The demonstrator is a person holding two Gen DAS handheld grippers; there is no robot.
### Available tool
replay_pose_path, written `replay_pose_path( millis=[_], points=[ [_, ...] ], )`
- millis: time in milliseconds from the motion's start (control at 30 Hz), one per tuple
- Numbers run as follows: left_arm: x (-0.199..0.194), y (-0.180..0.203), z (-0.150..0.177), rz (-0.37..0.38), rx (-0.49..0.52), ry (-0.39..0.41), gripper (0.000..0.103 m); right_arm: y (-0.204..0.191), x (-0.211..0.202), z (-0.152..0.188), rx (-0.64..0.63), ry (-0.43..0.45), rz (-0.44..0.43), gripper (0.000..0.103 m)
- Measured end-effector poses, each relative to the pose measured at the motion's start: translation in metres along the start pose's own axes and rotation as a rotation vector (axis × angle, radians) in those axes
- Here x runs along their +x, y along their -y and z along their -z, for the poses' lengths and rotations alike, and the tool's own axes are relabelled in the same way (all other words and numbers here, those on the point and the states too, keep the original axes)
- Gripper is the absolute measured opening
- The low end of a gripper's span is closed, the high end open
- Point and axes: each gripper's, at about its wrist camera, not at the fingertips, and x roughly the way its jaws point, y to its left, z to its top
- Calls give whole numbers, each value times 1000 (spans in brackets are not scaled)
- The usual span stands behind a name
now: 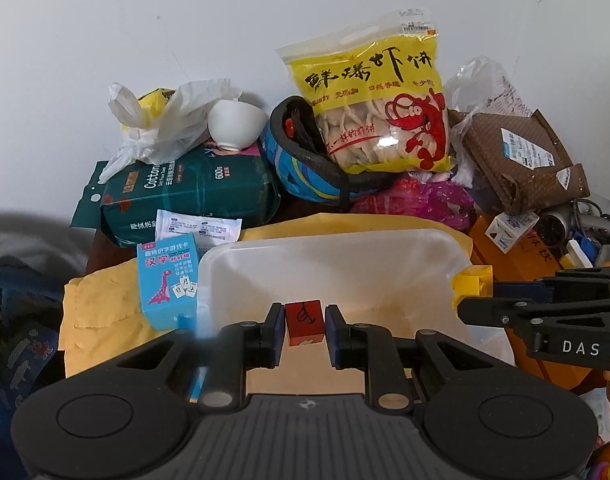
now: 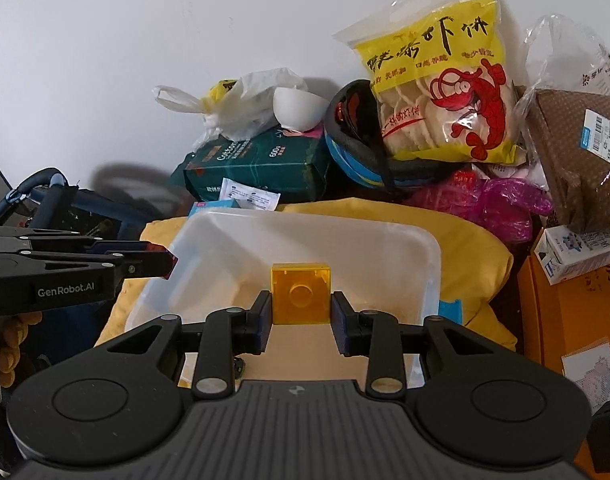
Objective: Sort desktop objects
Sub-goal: 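Carry the red cube and yellow brick over the white bin and open both tools, then grasp the teal toy blaster with the left tool while the right grasps the green duplo brick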
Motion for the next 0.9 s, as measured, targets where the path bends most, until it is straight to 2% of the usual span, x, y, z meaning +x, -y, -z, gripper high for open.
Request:
replay_pose_path(
  millis=[167, 267, 433, 567, 633, 733, 833, 900],
  points=[
    [6, -1, 0, -7, -12, -6, 26, 3, 7, 0, 7, -13, 10, 35],
    [7, -2, 1, 2, -35, -5, 34, 7, 8, 0, 16, -9, 19, 37],
    [4, -3, 6, -7, -23, 3, 34, 7, 7, 2, 19, -3, 21, 42],
    [-15, -7, 28, 3, -8, 65, 37, 6, -1, 11, 17, 18, 17, 47],
    [-33, -9, 57, -2, 25, 126, 44, 3, -12, 26, 5, 48, 12, 56],
    [-52, -10, 116, -6, 64, 164, 46, -2, -29, 76, -18, 75, 12, 59],
    [-61, -9, 180, -45, 47, 140, 46, -7, -35, 140, -35, 54, 60, 59],
    [-61, -11, 222, -41, 5, 97, 46, -10, -33, 189, -27, 15, 80, 59]
  ],
)
